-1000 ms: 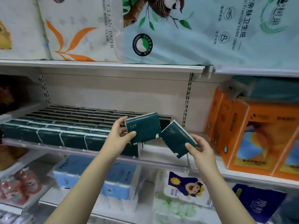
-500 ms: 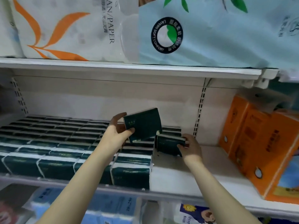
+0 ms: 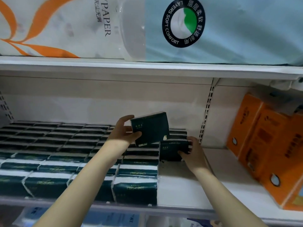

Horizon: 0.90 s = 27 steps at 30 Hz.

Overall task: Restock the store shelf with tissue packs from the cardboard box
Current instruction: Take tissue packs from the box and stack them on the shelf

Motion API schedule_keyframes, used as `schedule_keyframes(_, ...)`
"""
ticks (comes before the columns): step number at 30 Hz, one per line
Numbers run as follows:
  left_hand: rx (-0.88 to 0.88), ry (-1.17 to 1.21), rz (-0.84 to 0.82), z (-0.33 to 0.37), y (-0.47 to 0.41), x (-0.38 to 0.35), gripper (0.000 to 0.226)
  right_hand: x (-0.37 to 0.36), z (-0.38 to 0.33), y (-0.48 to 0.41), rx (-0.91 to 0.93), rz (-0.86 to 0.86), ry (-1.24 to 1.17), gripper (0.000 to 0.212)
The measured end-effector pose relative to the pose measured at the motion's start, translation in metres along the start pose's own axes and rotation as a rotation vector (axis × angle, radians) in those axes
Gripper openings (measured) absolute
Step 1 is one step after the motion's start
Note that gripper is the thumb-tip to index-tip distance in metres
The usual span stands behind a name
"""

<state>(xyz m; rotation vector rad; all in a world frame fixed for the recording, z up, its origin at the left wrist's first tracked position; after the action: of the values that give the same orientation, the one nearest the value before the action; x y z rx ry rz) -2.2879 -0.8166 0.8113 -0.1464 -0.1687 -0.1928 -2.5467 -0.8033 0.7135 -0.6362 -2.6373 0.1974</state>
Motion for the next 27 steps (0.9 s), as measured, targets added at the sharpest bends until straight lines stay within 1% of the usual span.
schedule_keyframes(2,-0.001,-0.015,-0.013,0.001,-0.001,-0.004,0.053,0.006,-0.003,0.001,-0.023,-0.062,-0.045,0.064)
schedule_keyframes(4,0.005,-0.032,-0.022,0.002,-0.004,-0.008,0.053,0.016,-0.013,0.002,-0.028,-0.036,-0.08,0.065)
schedule_keyframes(6,0.011,-0.062,-0.032,0.004,-0.006,-0.013,0.053,0.026,-0.029,0.003,0.016,0.05,-0.12,0.053)
schedule_keyframes(8,0.006,-0.076,-0.07,0.007,-0.01,-0.02,0.053,0.038,-0.048,0.002,0.073,0.064,-0.191,0.037)
schedule_keyframes(9,0.002,-0.078,-0.098,0.008,-0.011,-0.025,0.053,0.044,-0.056,0.001,0.09,0.021,-0.213,0.032)
schedule_keyframes(10,-0.003,-0.089,-0.128,0.009,-0.013,-0.03,0.054,0.049,-0.064,0.001,0.104,-0.05,-0.224,0.032)
schedule_keyframes(12,-0.009,-0.124,-0.178,0.01,-0.016,-0.041,0.054,0.054,-0.075,0.004,0.119,-0.2,-0.241,0.038)
schedule_keyframes(14,-0.012,-0.16,-0.215,0.01,-0.018,-0.051,0.054,0.058,-0.077,0.007,0.128,-0.25,-0.282,0.032)
schedule_keyframes(18,-0.031,-0.297,-0.285,0.006,-0.018,-0.057,0.06,0.07,-0.056,0.009,0.083,-0.176,-0.309,0.038)
schedule_keyframes(21,-0.031,-0.425,-0.307,0.001,-0.018,-0.042,0.059,0.074,-0.033,0.014,-0.001,-0.08,-0.388,0.038)
schedule_keyframes(23,-0.041,-0.602,-0.341,-0.005,-0.019,-0.031,0.057,0.069,-0.019,0.02,-0.025,-0.086,-0.355,0.04)
schedule_keyframes(25,-0.021,-0.739,-0.382,-0.01,-0.019,-0.025,0.057,0.061,-0.009,0.025,-0.002,-0.129,-0.198,0.041)
schedule_keyframes(27,0.0,-0.79,-0.42,-0.013,-0.019,-0.026,0.054,0.051,-0.001,0.027,0.013,-0.137,-0.053,0.042)
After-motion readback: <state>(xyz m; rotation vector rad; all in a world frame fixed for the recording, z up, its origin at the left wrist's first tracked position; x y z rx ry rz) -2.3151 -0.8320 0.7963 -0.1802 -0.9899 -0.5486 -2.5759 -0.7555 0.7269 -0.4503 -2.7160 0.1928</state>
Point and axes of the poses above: each hand's wrist, its own y-axis away from the middle knuckle, its own x-axis out of the back of the hand, z = x × y, the point moved 1 cm from there along -y, towards the middle knuckle, and after that the axes turned 2 degrees about x, right-handed, at the moved point
